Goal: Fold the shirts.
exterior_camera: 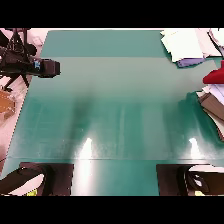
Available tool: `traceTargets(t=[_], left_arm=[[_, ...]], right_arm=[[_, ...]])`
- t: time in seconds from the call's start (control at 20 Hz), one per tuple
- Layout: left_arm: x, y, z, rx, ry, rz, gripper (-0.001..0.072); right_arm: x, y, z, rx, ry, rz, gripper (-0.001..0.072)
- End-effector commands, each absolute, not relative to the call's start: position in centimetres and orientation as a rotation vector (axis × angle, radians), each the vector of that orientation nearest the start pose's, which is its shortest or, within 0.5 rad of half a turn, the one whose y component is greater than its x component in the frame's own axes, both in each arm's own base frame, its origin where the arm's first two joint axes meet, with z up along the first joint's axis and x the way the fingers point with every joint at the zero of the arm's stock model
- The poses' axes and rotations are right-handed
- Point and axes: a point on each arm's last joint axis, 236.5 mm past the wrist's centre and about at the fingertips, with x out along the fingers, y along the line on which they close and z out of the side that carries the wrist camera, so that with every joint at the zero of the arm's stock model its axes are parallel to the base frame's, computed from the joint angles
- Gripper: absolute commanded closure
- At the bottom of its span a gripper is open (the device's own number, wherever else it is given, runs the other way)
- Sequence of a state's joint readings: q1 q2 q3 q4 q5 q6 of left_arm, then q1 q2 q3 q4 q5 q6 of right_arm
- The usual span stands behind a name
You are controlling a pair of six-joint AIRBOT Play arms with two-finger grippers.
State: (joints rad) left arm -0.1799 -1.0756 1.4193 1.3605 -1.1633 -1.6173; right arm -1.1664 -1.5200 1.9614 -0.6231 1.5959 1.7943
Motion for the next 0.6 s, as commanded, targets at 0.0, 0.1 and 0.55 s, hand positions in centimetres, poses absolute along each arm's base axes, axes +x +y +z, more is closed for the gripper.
traceTargets(t=[0.0, 0.1, 0.55], left_arm=[[39.5, -12.3, 20.7, -0.165, 0.796, -0.314, 0.0683], [39.4, -12.7, 20.7, -0.179, 0.798, -0.324, 0.0683], [37.1, -14.3, 19.6, -0.221, 0.905, -0.389, 0.0683]], right_arm=[[26.6, -30.8, 21.8, 1.254, 0.724, -0.405, 0.0696], [23.5, -31.6, 19.0, 1.180, 0.855, -0.525, 0.0695], [21.9, -35.1, 11.6, 1.220, 1.019, -0.586, 0.0689]])
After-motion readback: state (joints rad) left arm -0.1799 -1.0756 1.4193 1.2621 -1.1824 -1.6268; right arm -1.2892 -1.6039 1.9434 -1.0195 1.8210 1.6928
